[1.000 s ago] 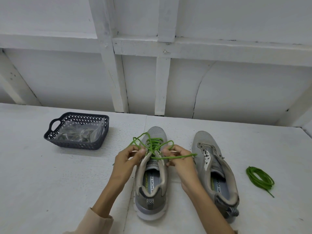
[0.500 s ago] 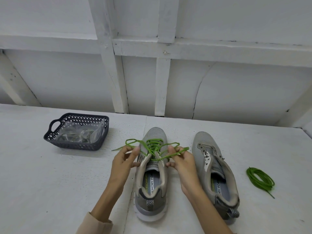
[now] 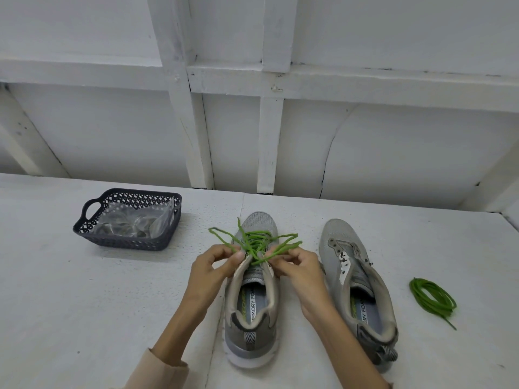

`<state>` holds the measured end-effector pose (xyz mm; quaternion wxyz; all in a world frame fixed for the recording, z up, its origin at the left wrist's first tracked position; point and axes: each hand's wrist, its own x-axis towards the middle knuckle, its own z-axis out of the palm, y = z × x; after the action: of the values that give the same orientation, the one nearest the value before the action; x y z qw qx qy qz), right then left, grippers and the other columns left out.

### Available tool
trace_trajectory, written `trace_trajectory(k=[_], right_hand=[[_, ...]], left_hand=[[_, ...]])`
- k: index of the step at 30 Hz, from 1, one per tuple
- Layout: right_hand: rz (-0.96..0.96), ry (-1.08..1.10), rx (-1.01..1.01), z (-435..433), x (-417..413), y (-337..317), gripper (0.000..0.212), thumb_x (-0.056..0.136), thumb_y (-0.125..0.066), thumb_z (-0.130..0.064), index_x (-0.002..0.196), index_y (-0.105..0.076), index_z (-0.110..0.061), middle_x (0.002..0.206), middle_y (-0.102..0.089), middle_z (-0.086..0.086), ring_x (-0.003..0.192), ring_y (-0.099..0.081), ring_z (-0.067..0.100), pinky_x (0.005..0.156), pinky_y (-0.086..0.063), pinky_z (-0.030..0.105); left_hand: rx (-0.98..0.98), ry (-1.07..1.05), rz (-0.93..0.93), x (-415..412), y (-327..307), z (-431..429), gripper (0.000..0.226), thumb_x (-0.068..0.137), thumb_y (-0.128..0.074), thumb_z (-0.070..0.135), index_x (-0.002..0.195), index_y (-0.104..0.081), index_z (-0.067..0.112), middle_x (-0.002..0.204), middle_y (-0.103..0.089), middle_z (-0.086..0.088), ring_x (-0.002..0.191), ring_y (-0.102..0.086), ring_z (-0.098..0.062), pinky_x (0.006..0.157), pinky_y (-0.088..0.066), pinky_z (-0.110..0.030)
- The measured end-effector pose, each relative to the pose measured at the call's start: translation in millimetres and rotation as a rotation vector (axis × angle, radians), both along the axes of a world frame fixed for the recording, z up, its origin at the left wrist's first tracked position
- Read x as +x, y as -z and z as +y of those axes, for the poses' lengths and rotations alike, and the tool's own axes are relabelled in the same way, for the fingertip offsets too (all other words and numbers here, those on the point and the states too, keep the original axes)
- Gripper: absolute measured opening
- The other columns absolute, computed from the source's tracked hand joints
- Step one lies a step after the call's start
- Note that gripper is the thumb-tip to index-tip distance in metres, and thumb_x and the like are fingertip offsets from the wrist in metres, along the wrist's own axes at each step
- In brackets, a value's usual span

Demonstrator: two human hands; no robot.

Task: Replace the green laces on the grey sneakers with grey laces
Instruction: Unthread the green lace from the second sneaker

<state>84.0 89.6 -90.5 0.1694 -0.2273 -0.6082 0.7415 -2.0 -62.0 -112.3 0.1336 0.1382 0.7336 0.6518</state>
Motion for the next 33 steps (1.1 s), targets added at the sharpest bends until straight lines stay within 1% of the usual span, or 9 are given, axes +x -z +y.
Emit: trace_trajectory(k=[4, 8, 11, 14, 17, 20, 25, 29, 33], right_hand=[[0.035, 0.188, -0.148, 2.7, -1.3, 5.7, 0.015, 0.095, -0.054, 0.000, 0.082, -0.060, -0.005, 0.071, -0.057, 0.006, 0.066, -0.055, 0.014, 0.054, -0.050, 0.025], [0.035, -0.025, -0.035, -3.2, 3.6, -5.2, 0.012, 0.083, -0.069, 0.002, 0.076, -0.072, -0.008, 0.069, -0.069, 0.000, 0.067, -0.062, 0.009, 0.065, -0.049, 0.015], [0.047, 0.018, -0.037, -1.4, 2.5, -5.6, 0.025, 0.083, -0.065, 0.009, 0.070, -0.072, -0.011, 0.068, -0.068, 0.001, 0.064, -0.059, 0.012, 0.059, -0.048, 0.017], [0.053, 0.201, -0.159, 0.6, -1.0, 4.6, 0.017, 0.094, -0.054, 0.002, 0.083, -0.064, -0.007, 0.076, -0.061, 0.005, 0.068, -0.057, 0.016, 0.055, -0.050, 0.024], [0.062, 0.098, -0.113, -1.5, 1.1, 3.7, 0.006, 0.088, -0.065, -0.003, 0.085, -0.068, -0.007, 0.075, -0.068, 0.001, 0.071, -0.062, 0.010, 0.061, -0.051, 0.020], [0.044, -0.025, 0.023, -3.4, 1.8, -2.2, 0.012, 0.080, -0.072, 0.002, 0.076, -0.073, -0.010, 0.073, -0.072, -0.001, 0.070, -0.064, 0.006, 0.065, -0.050, 0.018], [0.086, 0.206, -0.149, -2.1, -0.6, 6.0, 0.015, 0.097, -0.053, -0.002, 0.083, -0.060, -0.006, 0.072, -0.060, 0.005, 0.065, -0.058, 0.013, 0.055, -0.050, 0.023], [0.081, 0.029, -0.016, -4.4, 2.3, 1.5, 0.015, 0.087, -0.068, -0.007, 0.073, -0.063, -0.005, 0.060, -0.059, -0.003, 0.057, -0.053, 0.005, 0.058, -0.044, 0.015], [0.106, -0.049, 0.010, -1.6, 5.0, -2.5, 0.005, 0.081, -0.073, -0.004, 0.080, -0.073, 0.001, 0.073, -0.070, 0.002, 0.069, -0.063, 0.004, 0.066, -0.047, 0.015]], left_hand=[[0.150, -0.149, -0.084, 2.1, -1.8, 3.1, 0.016, 0.093, -0.063, 0.022, 0.092, -0.068, 0.007, 0.084, -0.069, 0.000, 0.083, -0.063, -0.009, 0.063, -0.055, -0.023], [-0.038, 0.055, 0.008, 3.7, 1.4, 0.8, 0.030, 0.084, -0.072, 0.040, 0.086, -0.072, 0.010, 0.090, -0.072, -0.001, 0.091, -0.065, -0.013, 0.082, -0.051, -0.030], [0.049, -0.021, -0.019, -0.4, -2.2, 3.2, 0.025, 0.086, -0.072, 0.028, 0.087, -0.070, 0.003, 0.090, -0.073, 0.000, 0.087, -0.065, -0.014, 0.071, -0.054, -0.030], [0.171, -0.181, -0.112, 2.4, -4.3, 4.2, 0.015, 0.092, -0.063, 0.021, 0.091, -0.069, 0.007, 0.083, -0.071, 0.004, 0.084, -0.065, -0.009, 0.062, -0.056, -0.024], [0.116, -0.071, -0.078, 6.6, 0.0, 0.9, 0.021, 0.089, -0.066, 0.030, 0.091, -0.071, 0.010, 0.084, -0.071, 0.005, 0.085, -0.064, -0.008, 0.073, -0.055, -0.027], [-0.001, 0.050, -0.011, 4.9, 0.3, -0.3, 0.027, 0.082, -0.074, 0.039, 0.086, -0.073, 0.012, 0.090, -0.073, -0.001, 0.090, -0.066, -0.012, 0.081, -0.052, -0.033], [0.187, -0.222, -0.106, 5.5, -5.0, 4.2, 0.018, 0.095, -0.059, 0.020, 0.089, -0.065, 0.004, 0.089, -0.069, -0.005, 0.082, -0.068, -0.007, 0.061, -0.057, -0.024], [0.061, -0.008, -0.053, 9.5, 0.1, 1.8, 0.020, 0.087, -0.067, 0.031, 0.094, -0.072, 0.012, 0.092, -0.074, -0.001, 0.089, -0.066, -0.008, 0.076, -0.051, -0.022], [0.028, 0.054, -0.078, 2.7, -1.2, 0.1, 0.016, 0.085, -0.071, 0.026, 0.096, -0.075, 0.015, 0.095, -0.075, 0.000, 0.094, -0.067, -0.009, 0.080, -0.048, -0.023]])
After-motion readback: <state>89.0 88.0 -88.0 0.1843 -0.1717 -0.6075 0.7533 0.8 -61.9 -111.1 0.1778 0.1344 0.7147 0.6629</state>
